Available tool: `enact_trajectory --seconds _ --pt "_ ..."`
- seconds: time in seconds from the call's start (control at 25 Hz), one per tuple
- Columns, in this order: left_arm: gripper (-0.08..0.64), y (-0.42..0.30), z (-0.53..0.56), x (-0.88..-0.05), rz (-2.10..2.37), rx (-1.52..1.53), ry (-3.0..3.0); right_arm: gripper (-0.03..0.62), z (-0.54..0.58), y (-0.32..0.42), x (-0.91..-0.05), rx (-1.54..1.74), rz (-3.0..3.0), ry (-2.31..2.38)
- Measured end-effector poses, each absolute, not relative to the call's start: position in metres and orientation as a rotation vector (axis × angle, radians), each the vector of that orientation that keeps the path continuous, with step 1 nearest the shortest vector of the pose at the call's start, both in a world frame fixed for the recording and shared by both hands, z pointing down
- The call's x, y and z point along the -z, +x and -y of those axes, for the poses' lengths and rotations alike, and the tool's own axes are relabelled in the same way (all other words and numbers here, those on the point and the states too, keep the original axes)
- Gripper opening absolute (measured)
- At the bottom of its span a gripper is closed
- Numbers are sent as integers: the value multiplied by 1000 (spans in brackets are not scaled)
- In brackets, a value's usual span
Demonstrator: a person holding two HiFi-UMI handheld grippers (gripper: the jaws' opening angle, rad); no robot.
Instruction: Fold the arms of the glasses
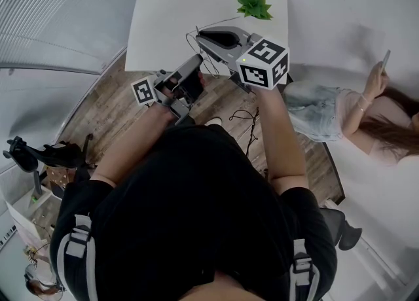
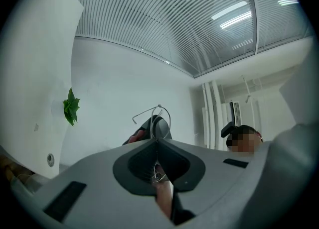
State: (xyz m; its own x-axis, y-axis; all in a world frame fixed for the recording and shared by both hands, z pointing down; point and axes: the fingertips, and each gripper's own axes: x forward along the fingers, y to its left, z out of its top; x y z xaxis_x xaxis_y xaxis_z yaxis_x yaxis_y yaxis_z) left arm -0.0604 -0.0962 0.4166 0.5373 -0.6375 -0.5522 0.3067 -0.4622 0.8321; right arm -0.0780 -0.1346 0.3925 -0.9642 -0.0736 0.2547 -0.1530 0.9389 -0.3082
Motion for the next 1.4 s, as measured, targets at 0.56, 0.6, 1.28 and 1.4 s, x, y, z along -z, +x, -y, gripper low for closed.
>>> enact_trajectory --seconds 0.56,0.6,1.28,1.4 --pt "14 -58 94 -413 227 1114 1738 28 126 -83 -388 -539 2842 16" --pt "14 -57 94 -413 220 1115 1737 28 126 -83 -388 -556 2846 6" --pt "14 -58 93 -406 180 1158 1744 86 132 -72 -384 -602 2868 11" --pt "14 -59 93 -407 185 1164 1745 101 136 -67 -382 -575 2876 45"
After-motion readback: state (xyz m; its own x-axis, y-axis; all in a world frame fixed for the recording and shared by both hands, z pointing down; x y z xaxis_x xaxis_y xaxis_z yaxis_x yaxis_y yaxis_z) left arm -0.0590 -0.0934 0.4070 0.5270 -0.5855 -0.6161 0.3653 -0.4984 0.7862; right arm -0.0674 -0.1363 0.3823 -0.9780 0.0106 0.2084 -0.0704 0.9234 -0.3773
